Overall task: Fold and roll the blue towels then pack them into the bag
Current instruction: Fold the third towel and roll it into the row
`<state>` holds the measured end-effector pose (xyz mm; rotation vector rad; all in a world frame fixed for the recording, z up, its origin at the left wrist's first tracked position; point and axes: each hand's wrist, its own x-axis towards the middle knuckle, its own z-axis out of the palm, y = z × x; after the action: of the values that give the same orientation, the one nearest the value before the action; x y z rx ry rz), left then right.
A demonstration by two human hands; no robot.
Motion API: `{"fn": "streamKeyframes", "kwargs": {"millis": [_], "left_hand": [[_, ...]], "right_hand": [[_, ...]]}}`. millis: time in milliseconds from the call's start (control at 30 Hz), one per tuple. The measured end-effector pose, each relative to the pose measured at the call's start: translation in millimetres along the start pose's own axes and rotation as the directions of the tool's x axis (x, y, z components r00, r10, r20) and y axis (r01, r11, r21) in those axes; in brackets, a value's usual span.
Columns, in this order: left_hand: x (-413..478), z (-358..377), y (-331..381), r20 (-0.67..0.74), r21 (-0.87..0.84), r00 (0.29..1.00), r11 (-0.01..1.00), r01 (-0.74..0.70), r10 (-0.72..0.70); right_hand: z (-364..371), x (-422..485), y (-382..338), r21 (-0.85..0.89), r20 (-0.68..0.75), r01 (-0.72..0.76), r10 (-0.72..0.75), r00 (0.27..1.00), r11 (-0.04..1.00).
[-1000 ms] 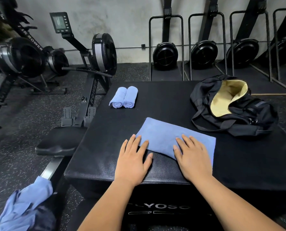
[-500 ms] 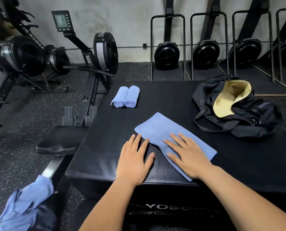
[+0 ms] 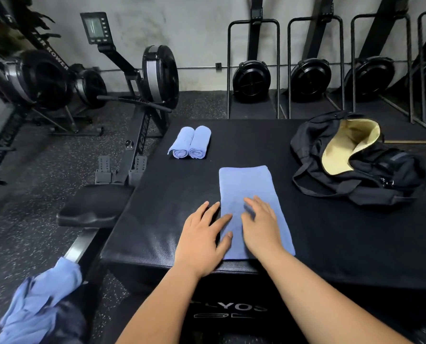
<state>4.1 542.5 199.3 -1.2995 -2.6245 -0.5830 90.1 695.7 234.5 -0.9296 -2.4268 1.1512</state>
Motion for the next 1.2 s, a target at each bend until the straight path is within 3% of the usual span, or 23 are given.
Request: {"fn": "streamKeyframes", "kwargs": {"millis": [67, 133, 233, 333, 433, 600, 967, 1200], "left_hand": [[0, -1, 1, 0.032, 0.009, 0.999, 1.000, 0.017, -0.017], [0, -1, 1, 0.048, 0.020, 0.999, 1.000, 0.023, -0.024], [1, -3, 1, 0.057, 0.017, 0.998, 1.000, 0.024, -0.025], [-1, -4, 0, 0.042, -0.015, 0.999, 1.000, 0.020, -0.019], [-3, -7, 0, 0.011, -0.061, 1.000, 0.998, -0.020, 0.021], [-7, -11, 2, 0.014, -0.108, 0.992, 0.986, -0.124, 0.126], [-13, -16, 12, -0.085, -0.088, 0.975, 0.973, -0.211, 0.204], [-14, -15, 14, -0.034, -0.089, 0.954, 0.950, -0.299, 0.297]], "right_hand": [[-14, -3, 22, -0.279, 0.100, 0.160, -0.137, 0.985, 0.947], [-28, -7, 43, -0.511, 0.261, 0.337, -0.231, 0.937, 0.791], [-54, -7, 63, -0.566, 0.381, 0.462, -0.280, 0.881, 0.683], [-71, -12, 78, -0.617, 0.376, 0.485, -0.309, 0.874, 0.620], [-74, -22, 88, -0.587, 0.306, 0.486, -0.378, 0.874, 0.648], [-78, -33, 87, -0.413, 0.153, 0.592, -0.588, 0.794, 0.692], [-75, -31, 96, -0.389, 0.019, 0.549, -0.589, 0.808, 0.740], [-74, -23, 100, -0.280, -0.111, 0.476, -0.521, 0.847, 0.834]]}}
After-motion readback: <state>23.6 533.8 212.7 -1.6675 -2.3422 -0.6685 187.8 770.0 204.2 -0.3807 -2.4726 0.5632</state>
